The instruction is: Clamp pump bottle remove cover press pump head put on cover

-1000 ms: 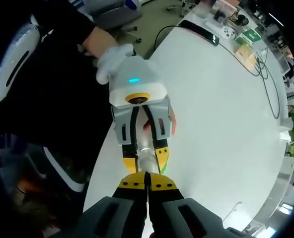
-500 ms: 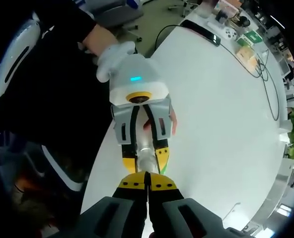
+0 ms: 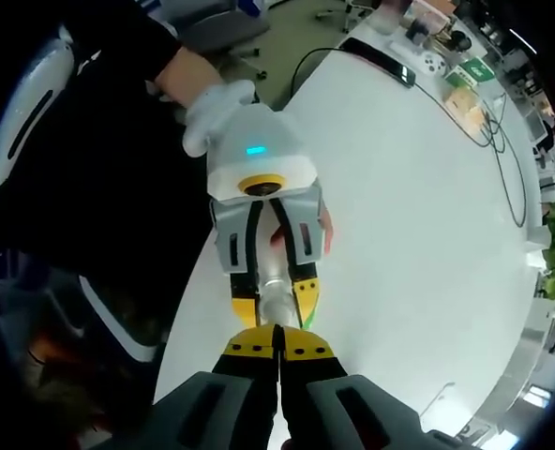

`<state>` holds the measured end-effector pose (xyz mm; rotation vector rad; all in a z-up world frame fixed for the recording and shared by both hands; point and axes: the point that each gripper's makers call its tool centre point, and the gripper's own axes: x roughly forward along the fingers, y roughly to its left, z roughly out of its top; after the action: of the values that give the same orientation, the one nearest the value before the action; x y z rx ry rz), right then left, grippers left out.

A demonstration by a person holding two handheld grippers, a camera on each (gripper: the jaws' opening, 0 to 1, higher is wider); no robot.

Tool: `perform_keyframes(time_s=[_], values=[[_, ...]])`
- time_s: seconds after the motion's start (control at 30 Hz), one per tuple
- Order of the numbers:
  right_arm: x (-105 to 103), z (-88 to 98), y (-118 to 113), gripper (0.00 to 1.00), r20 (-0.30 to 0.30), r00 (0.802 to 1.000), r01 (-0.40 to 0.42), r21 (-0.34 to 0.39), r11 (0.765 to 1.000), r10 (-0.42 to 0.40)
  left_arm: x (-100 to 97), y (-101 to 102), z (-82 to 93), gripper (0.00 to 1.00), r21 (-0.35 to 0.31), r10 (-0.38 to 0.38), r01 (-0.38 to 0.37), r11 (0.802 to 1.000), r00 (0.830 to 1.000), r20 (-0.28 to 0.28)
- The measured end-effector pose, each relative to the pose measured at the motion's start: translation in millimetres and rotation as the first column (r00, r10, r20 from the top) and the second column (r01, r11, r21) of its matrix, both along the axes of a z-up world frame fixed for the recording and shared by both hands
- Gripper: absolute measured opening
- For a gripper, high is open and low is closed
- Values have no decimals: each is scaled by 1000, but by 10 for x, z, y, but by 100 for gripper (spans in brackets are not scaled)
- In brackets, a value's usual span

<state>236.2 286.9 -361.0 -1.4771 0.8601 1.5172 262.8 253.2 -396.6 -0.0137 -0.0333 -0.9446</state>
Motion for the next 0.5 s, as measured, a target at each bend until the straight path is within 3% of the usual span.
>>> perform_keyframes(time_s=[0.23, 0.5], values=[[4, 0, 2, 0, -31, 999, 26, 24, 999, -25, -13, -15, 3, 16, -1, -1, 1, 1000, 1000, 0], [0, 0, 3, 0, -26, 999, 33, 15, 999, -33, 1, -2, 3, 16, -1, 0, 0, 1000, 1000, 1]])
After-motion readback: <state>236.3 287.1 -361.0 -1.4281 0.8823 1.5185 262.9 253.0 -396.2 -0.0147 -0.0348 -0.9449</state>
